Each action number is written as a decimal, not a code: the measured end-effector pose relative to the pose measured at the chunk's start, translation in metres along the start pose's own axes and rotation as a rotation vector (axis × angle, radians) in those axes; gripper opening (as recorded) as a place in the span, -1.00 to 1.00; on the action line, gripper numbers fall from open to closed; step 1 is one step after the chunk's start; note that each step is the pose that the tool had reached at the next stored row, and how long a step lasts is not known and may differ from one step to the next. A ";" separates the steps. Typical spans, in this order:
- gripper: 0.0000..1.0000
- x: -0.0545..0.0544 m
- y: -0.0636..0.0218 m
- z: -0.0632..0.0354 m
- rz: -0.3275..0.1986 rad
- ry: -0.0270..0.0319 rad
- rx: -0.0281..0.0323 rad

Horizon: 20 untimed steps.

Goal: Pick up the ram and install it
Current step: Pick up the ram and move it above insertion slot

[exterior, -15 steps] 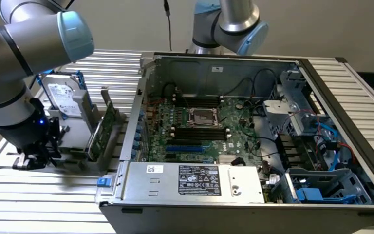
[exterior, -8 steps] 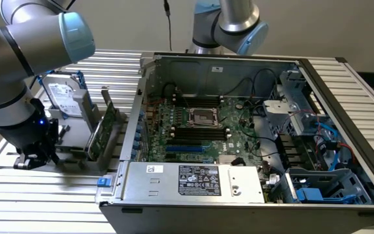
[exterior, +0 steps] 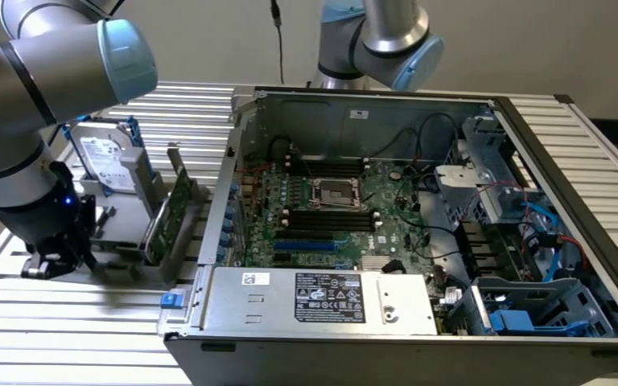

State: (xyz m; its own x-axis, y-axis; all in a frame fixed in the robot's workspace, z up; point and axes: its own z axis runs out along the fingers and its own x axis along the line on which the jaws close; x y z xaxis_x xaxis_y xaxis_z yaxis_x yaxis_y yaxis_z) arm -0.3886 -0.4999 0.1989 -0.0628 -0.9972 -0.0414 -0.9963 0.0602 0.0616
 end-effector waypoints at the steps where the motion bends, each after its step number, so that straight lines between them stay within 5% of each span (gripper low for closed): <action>1: -0.73 0.000 0.0002 -0.0027 0.000 0.0002 -0.0012; 7: -0.73 -0.001 0.0013 -0.0205 0.000 0.0004 -0.0078; 16: -0.73 -0.002 0.0032 -0.0608 0.001 0.0008 -0.0137; 20: -0.73 -0.004 -0.0028 -0.0791 0.001 0.0008 -0.0164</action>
State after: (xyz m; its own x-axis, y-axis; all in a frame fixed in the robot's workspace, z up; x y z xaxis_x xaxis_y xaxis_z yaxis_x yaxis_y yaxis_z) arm -0.3810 -0.4998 0.2778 -0.0634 -0.9972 -0.0406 -0.9951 0.0601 0.0780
